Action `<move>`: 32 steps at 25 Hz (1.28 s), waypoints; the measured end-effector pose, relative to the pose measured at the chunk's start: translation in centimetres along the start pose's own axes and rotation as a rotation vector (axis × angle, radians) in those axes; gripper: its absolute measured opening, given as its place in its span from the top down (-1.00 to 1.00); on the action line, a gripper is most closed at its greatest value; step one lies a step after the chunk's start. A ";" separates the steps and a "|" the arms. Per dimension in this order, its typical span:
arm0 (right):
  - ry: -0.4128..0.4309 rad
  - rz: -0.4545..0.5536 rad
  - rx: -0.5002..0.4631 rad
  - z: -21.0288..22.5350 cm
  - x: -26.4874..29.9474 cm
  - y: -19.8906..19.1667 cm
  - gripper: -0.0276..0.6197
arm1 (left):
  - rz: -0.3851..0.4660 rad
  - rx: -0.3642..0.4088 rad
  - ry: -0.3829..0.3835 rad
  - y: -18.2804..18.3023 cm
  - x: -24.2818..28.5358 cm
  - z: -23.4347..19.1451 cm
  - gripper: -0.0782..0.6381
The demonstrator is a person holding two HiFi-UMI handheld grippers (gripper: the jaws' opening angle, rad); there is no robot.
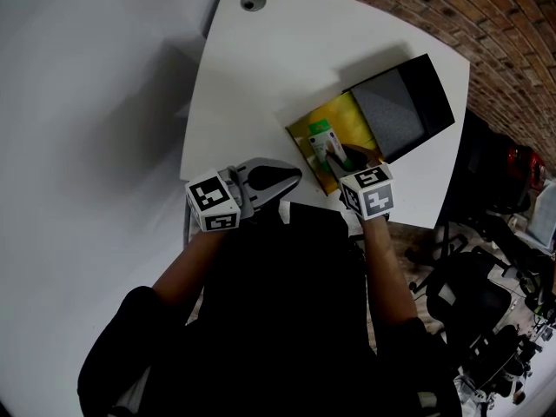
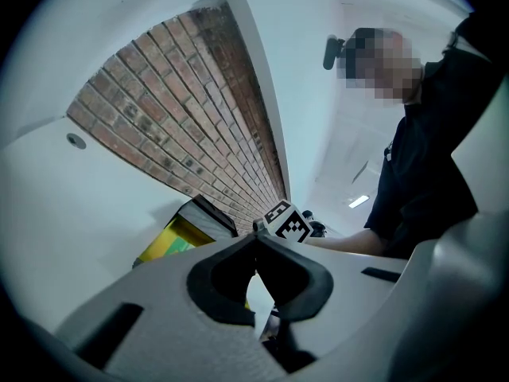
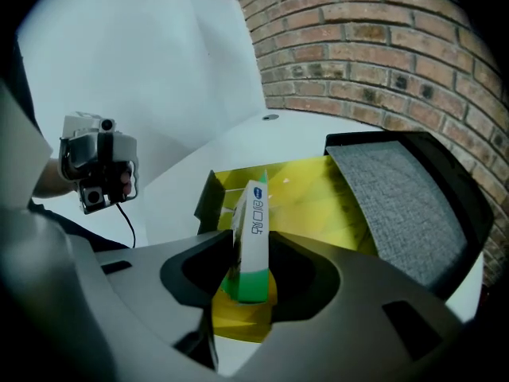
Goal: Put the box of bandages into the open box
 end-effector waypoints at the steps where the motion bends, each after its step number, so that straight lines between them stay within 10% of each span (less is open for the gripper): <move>1: -0.010 0.003 -0.005 0.1 -0.1 0.1 0.46 | -0.001 0.001 -0.003 0.0 0.1 0.0 0.74; 20: -0.093 0.062 -0.029 1.7 -2.2 1.3 0.45 | -0.005 0.023 -0.026 0.7 0.4 0.4 0.74; 32: -0.096 0.226 -0.121 -1.1 -5.6 5.1 0.85 | 0.010 0.105 -0.051 2.5 -0.5 1.5 0.74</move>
Point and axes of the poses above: the fingertips, and each gripper's own axes: x forward along the fingers, z to its right, y out of its top, the point moved 2 cm from there along -x, backward along the fingers, and after that the axes turned 3 degrees about -z, right-handed, at the moved point
